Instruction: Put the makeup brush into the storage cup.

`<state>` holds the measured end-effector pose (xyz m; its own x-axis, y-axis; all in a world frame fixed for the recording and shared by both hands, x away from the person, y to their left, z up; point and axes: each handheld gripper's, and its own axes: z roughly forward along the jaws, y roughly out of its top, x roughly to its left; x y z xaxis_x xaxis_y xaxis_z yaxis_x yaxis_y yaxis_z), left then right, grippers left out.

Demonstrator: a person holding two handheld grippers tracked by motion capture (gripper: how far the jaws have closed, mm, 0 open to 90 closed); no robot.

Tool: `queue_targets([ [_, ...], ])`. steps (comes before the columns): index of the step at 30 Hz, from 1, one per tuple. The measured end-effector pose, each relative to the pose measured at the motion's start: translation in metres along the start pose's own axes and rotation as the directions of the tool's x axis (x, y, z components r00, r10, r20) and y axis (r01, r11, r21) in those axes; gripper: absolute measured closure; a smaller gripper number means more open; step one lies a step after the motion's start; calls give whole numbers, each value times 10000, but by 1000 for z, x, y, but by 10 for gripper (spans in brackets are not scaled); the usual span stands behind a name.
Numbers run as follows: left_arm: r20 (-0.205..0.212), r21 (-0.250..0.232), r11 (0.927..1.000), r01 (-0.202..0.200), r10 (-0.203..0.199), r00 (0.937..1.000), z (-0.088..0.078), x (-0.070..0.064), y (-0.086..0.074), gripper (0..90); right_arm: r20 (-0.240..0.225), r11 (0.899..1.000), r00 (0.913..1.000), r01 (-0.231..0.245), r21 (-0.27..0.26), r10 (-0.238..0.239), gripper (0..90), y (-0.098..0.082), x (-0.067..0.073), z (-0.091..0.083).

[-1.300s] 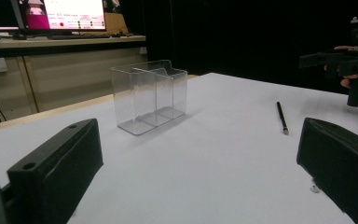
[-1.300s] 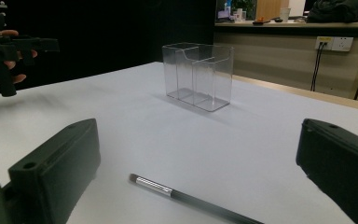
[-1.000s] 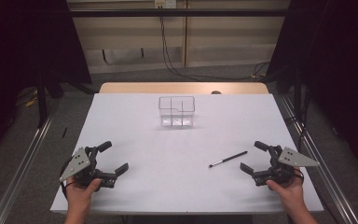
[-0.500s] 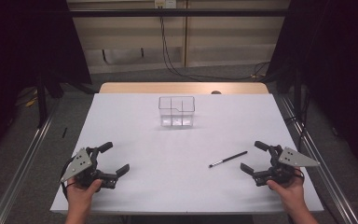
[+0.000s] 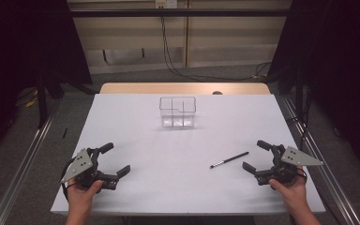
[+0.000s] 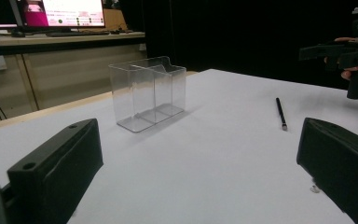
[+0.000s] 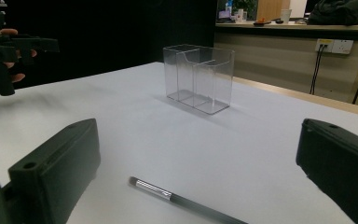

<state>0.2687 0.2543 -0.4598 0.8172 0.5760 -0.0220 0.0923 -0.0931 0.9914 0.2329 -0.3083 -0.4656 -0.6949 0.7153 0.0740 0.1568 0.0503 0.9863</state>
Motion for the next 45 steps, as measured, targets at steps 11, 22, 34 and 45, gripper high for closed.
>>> queue_targets([
  [11, -57, -13, 10000, 70, -70, 10000, -1, 0, -1, 0, -78, 9998, 9999, 125, 145, -124, 0, 5, 0, 9],
  [22, -28, 74, 10000, 11, -11, 10000, -1, 0, -2, 0, 24, 9997, 9999, 104, 234, -104, 0, 10, -5, 14],
  [34, -4, 88, 10000, 29, -29, 10000, 0, -1, -2, 0, 52, 9999, 10000, 51, 155, -52, 0, 16, -10, 26],
  [45, 34, 125, 9999, -35, 34, 10000, 0, -2, -1, 0, -5, 9997, 10000, 49, 234, -49, 0, 18, -11, 39],
])
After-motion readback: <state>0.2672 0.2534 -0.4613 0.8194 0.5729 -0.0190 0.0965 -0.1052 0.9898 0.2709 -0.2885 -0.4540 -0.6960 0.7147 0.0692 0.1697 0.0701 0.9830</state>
